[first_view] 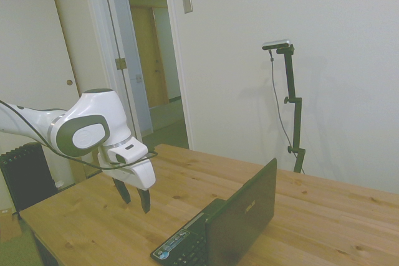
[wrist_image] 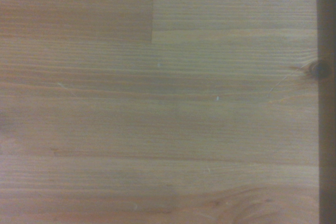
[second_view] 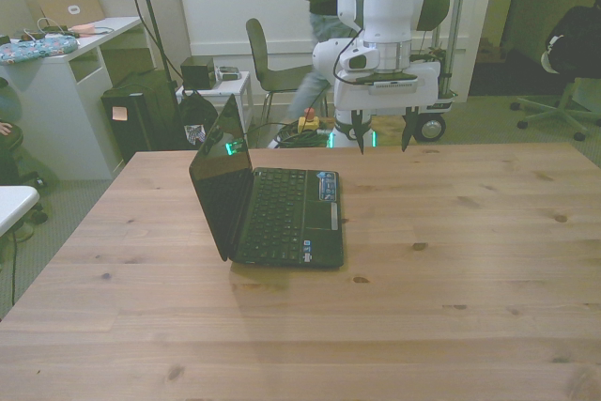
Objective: Close the laptop
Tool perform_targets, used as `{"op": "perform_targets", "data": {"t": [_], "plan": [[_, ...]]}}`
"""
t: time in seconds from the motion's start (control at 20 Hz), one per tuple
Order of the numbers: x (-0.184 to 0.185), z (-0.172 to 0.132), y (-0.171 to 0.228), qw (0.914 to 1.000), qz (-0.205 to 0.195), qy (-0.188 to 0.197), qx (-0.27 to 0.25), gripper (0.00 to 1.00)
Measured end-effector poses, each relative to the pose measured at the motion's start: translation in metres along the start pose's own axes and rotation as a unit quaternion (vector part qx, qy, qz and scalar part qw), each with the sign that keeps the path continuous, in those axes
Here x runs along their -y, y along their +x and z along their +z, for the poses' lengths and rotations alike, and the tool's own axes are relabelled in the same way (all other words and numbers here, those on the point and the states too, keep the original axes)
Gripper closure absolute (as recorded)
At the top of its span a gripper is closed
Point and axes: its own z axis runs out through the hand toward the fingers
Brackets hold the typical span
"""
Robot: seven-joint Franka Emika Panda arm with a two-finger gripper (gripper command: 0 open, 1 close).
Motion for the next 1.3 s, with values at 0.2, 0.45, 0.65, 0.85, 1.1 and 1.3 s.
{"op": "perform_targets", "data": {"t": [0.2,0.45,0.65,0.85,1.1,1.3], "plan": [[0.001,-0.006,0.005,0.9999,0.008,0.005,-0.001,0.0],[0.003,-0.046,0.033,0.9991,0.035,0.017,-0.015,0.0],[0.001,-0.09,0.061,0.9977,0.057,0.018,-0.03,0.0],[-0.013,-0.136,0.094,0.9953,0.086,0.026,-0.037,0.0],[-0.043,-0.181,0.143,0.9906,0.126,0.028,-0.043,0.0],[-0.092,-0.199,0.192,0.9866,0.154,0.026,-0.046,0.0]]}}
